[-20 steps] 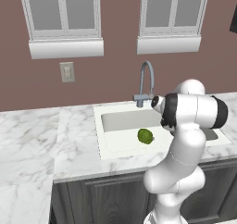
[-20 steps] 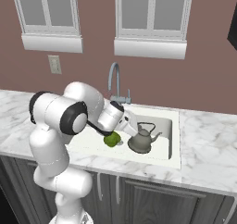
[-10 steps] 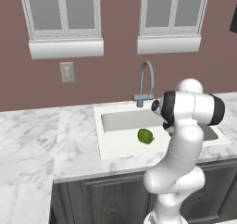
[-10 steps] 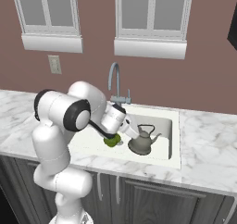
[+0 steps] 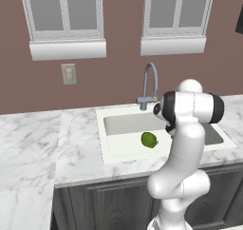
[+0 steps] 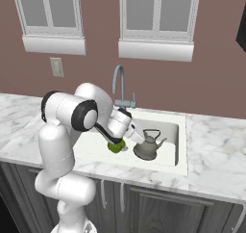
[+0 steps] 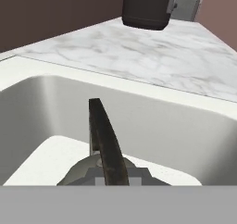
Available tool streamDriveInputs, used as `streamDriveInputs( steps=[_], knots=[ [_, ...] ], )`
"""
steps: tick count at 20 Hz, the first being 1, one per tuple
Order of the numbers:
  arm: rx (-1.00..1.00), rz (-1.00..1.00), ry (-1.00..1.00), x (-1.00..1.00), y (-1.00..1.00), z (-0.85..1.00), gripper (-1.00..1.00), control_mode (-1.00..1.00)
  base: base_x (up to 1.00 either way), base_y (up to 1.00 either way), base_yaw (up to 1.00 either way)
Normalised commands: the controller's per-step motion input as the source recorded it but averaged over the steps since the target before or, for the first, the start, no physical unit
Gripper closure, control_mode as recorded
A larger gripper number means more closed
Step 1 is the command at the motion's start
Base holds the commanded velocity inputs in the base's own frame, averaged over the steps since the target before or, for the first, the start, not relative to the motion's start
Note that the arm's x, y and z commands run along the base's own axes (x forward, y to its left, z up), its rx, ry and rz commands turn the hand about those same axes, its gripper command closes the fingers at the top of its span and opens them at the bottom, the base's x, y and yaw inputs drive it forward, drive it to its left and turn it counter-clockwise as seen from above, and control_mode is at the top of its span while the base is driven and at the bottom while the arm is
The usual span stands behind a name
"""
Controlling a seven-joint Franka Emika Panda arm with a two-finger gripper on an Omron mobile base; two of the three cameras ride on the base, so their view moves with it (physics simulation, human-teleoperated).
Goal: Open the cabinet, pick the kettle from the cabinet, and place it in the sink.
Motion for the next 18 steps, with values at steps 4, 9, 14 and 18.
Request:
streamDriveInputs(
  steps=[4,9,14,18],
  knots=[
    [0.00,0.00,0.00,0.20,0.00,-0.12,1.00,-1.00,0.00,0.00,0.00],
    [0.00,-0.02,0.00,0.20,0.00,-0.14,1.00,-1.00,0.00,0.00,0.00],
    [0.00,-0.02,0.00,0.04,0.00,-0.21,1.00,-1.00,0.00,0.00,0.00],
    [0.00,-0.02,0.00,0.09,-0.01,-0.18,1.00,-1.00,0.00,0.00,0.00]
  ],
)
